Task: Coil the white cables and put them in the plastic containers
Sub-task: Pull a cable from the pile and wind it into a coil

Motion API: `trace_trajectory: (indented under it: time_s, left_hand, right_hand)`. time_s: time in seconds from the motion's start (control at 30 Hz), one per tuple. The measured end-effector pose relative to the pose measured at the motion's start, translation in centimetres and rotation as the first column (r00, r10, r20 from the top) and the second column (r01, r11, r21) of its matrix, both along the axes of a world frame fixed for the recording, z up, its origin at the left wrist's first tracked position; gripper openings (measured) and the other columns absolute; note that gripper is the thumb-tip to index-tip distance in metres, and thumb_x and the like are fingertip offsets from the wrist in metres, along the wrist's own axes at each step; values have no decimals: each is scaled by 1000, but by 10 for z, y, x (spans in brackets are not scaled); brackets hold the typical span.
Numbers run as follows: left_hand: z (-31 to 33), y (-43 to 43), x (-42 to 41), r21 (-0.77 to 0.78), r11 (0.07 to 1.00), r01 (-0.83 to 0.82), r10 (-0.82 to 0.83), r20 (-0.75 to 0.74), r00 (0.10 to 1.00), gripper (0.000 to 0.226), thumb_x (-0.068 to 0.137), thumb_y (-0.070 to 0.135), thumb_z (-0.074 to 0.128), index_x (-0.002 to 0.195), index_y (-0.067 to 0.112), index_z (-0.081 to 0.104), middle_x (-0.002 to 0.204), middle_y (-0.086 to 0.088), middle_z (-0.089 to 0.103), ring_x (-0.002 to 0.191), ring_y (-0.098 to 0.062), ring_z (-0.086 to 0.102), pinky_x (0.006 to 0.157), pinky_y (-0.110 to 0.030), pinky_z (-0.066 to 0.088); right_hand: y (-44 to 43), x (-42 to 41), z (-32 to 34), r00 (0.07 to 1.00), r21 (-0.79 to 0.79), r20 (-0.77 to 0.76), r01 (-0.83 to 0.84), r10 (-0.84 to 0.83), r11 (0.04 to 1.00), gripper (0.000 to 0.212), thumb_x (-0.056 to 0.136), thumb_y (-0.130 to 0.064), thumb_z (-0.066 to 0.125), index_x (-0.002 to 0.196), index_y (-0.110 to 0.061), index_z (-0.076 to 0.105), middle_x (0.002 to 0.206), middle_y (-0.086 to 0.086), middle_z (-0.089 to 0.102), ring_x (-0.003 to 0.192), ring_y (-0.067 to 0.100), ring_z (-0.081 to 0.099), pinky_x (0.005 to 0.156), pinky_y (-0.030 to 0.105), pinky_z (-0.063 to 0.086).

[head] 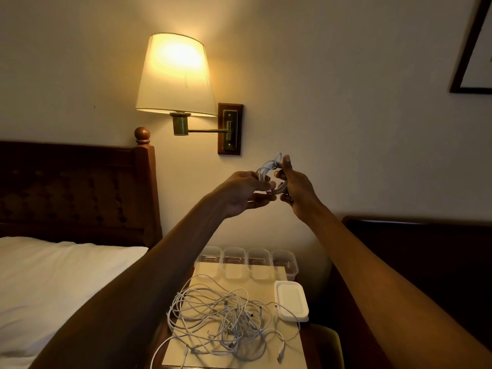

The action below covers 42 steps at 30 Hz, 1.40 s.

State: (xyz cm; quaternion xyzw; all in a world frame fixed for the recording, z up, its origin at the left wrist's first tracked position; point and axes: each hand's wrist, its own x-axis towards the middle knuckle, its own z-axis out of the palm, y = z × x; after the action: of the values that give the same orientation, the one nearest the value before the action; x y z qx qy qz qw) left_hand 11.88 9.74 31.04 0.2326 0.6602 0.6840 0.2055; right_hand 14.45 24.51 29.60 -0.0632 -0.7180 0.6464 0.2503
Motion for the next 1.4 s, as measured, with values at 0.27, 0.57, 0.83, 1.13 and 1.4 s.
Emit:
trace_trajectory:
  time_s: [0.27, 0.57, 0.83, 1.13, 1.4]
  left_hand:
    - [10, -25, 4, -122, 992, 5, -16, -89, 996, 47, 85, 0, 70, 129, 8, 55, 98, -16, 72, 75, -19, 73, 63, -23, 56]
    - [15, -29, 27, -180, 983, -38, 25, -73, 997, 20, 92, 3, 62, 111, 0, 66, 90, -13, 73, 77, -18, 69, 69, -25, 56]
    - [15, -26, 39, -182, 983, 32, -44, -62, 997, 16, 92, 2, 61, 104, -2, 70, 92, -13, 70, 77, -18, 68, 66, -22, 56]
    - [-12, -35, 13, -387, 922, -6, -90, -230, 969, 16, 94, 5, 61, 106, 6, 71, 97, -11, 75, 89, -22, 74, 81, -32, 59]
    - [-16, -21, 6, -218, 973, -80, 46, -154, 987, 41, 86, 19, 73, 123, 20, 57, 105, -7, 73, 94, -20, 72, 86, -40, 55]
  right_hand:
    - [-14, -2, 4, 993, 159, -69, 107, -97, 981, 48, 100, -51, 36, 99, -11, 62, 80, -5, 54, 62, 12, 43, 55, 20, 37]
    - [-23, 4, 9, 980, 122, -107, 182, -169, 976, 46, 99, -47, 43, 69, -14, 56, 55, -1, 39, 50, 8, 34, 49, 18, 31]
    - [-12, -3, 13, 943, 96, -95, 328, -319, 940, 51, 98, -51, 41, 62, -16, 51, 54, -1, 43, 47, 10, 37, 48, 22, 31]
    - [-12, 11, 11, 994, 154, -85, 80, -67, 985, 42, 101, -49, 32, 80, -21, 56, 71, 4, 45, 60, 14, 40, 54, 23, 38]
    - [-20, 6, 8, 999, 216, 0, -50, 51, 975, 53, 104, -46, 25, 124, -7, 53, 114, 3, 54, 100, 18, 50, 69, 26, 44]
